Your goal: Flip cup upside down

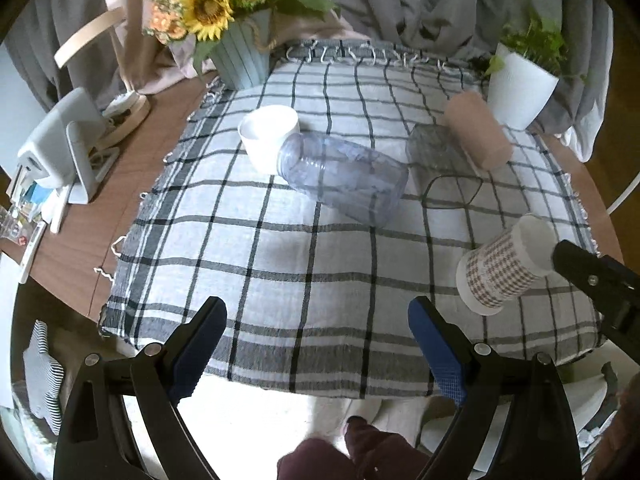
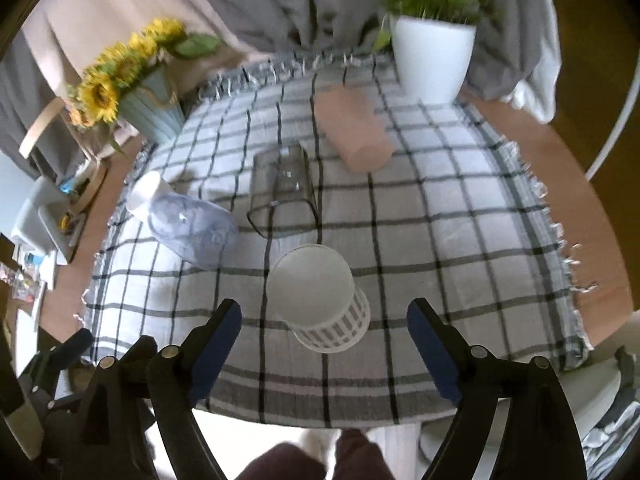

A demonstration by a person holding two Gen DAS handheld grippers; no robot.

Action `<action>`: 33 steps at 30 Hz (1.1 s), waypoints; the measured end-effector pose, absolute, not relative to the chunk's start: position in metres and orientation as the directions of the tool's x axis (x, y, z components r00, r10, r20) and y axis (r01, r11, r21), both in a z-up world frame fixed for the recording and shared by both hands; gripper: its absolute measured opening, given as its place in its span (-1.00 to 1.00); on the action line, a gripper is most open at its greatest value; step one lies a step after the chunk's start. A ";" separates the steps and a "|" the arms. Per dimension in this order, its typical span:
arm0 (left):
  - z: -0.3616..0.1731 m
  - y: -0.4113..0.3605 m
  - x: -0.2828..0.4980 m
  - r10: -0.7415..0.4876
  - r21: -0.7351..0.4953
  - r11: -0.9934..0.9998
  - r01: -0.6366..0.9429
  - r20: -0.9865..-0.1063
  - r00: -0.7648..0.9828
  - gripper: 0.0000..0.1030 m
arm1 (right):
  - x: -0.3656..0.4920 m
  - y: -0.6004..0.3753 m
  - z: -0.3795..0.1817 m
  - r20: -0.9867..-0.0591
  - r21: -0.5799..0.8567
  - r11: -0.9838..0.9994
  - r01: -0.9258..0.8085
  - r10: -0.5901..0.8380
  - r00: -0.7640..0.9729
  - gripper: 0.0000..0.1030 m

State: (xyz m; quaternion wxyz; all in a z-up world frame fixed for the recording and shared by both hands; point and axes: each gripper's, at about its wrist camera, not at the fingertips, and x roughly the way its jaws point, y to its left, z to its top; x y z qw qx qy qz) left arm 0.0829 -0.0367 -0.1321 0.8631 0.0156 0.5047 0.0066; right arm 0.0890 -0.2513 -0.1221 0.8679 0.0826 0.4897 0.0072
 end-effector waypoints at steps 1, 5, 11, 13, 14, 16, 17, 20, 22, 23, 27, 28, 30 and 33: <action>-0.127 -0.035 0.078 0.021 0.029 1.000 0.009 -0.865 0.502 0.82 | 0.081 -0.251 -0.113 -0.835 0.144 0.987 0.068 0.084 0.544 0.66; -0.105 -0.032 0.056 0.001 0.024 0.999 0.033 -0.829 0.559 0.90 | 0.052 -0.247 -0.087 -0.787 0.130 0.988 0.079 0.054 0.614 0.76; -0.067 -0.020 0.017 -0.032 0.020 0.997 0.074 -0.764 0.644 0.99 | 0.003 -0.236 -0.056 -0.724 0.117 0.985 0.123 0.000 0.689 0.83; -0.056 -0.017 0.005 -0.042 0.024 0.996 0.089 -0.743 0.667 0.99 | -0.012 -0.234 -0.047 -0.712 0.113 0.981 0.156 -0.030 0.702 0.86; -0.051 -0.015 -0.001 -0.045 0.027 0.995 0.096 -0.734 0.678 0.99 | -0.018 -0.233 -0.045 -0.707 0.113 0.979 0.169 -0.040 0.707 0.86; -0.041 -0.013 -0.014 -0.046 0.037 0.994 0.103 -0.712 0.701 0.99 | -0.033 -0.230 -0.038 -0.692 0.110 0.976 0.186 -0.059 0.719 0.86; -0.038 -0.013 -0.019 -0.048 0.040 0.993 0.107 -0.705 0.708 0.99 | -0.039 -0.227 -0.035 -0.689 0.105 0.976 0.189 -0.066 0.722 0.86; -0.027 -0.010 -0.036 -0.054 0.050 0.991 0.120 -0.686 0.726 0.99 | -0.057 -0.222 -0.026 -0.671 0.096 0.974 0.204 -0.088 0.736 0.86; -0.020 -0.008 -0.045 -0.053 0.054 0.991 0.120 -0.673 0.737 0.99 | -0.069 -0.218 -0.019 -0.661 0.095 0.974 0.204 -0.091 0.745 0.86; -0.018 -0.008 -0.049 -0.053 0.056 0.991 0.121 -0.669 0.742 0.99 | -0.074 -0.216 -0.017 -0.659 0.091 0.975 0.205 -0.095 0.746 0.86; -0.009 -0.007 -0.065 -0.057 0.058 0.991 0.123 -0.644 0.763 0.99 | -0.093 -0.212 -0.007 -0.637 0.090 0.973 0.211 -0.107 0.763 0.86; -0.006 -0.007 -0.069 -0.054 0.060 0.991 0.120 -0.638 0.768 0.99 | -0.098 -0.212 -0.005 -0.630 0.090 0.972 0.215 -0.111 0.768 0.86; -0.004 -0.008 -0.075 -0.044 0.070 0.991 0.113 -0.626 0.778 0.99 | -0.105 -0.214 -0.003 -0.628 0.092 0.972 0.216 -0.112 0.770 0.86; 0.000 -0.010 -0.082 -0.028 0.074 0.993 0.092 -0.610 0.792 0.99 | -0.111 -0.220 -0.002 -0.627 0.102 0.970 0.222 -0.111 0.771 0.86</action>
